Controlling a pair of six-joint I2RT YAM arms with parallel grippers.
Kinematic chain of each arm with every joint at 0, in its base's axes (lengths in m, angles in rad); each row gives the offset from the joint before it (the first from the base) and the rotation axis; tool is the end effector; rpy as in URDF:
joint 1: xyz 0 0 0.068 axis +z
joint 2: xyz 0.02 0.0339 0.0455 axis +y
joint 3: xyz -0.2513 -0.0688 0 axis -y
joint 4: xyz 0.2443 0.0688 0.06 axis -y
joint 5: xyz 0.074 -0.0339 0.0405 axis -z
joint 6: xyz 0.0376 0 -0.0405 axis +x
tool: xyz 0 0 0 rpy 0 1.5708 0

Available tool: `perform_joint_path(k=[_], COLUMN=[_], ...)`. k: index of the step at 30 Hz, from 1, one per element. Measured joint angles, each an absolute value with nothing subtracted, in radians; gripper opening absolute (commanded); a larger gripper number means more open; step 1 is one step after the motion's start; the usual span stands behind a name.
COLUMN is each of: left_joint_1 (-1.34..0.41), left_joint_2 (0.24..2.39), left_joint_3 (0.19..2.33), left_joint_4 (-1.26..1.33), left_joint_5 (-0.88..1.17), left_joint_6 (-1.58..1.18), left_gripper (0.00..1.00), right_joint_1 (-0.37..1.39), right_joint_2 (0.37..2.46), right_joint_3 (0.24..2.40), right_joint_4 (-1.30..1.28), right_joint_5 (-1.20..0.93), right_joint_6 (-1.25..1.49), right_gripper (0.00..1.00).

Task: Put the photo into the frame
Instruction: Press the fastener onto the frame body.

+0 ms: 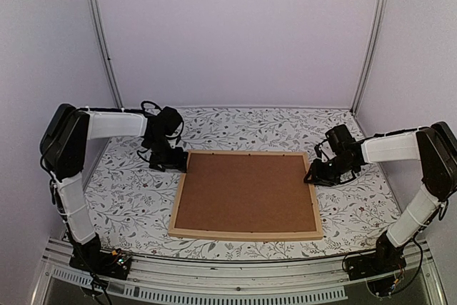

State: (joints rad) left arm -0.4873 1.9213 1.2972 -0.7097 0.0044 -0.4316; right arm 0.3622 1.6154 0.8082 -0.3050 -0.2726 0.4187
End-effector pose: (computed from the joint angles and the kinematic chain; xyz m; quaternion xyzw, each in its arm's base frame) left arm 0.3231 -0.1714 0.1470 0.0279 0.9926 -0.0544 0.1050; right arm 0.2697 0.1130 0.1307 -0.0036 0.9653 0.2081 0.1579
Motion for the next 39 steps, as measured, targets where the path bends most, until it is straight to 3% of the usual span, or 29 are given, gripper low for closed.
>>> perform_joint_path(k=[30,39], left_joint_1=[-0.648,-0.64], left_joint_2=[1.969,1.758], left_joint_3=[1.337,1.259], left_joint_4=[-0.648,-0.681], left_joint_5=[-0.089,-0.106], left_joint_6=[-0.523,-0.494], left_gripper=[0.87,0.89], right_joint_1=[0.358,0.358], right_joint_2=[1.615,1.616], right_joint_3=[0.791,0.788], right_joint_4=[-0.272,-0.262], right_joint_5=[-0.284,-0.287], right_joint_6=[0.419,0.419], right_gripper=[0.36,0.36])
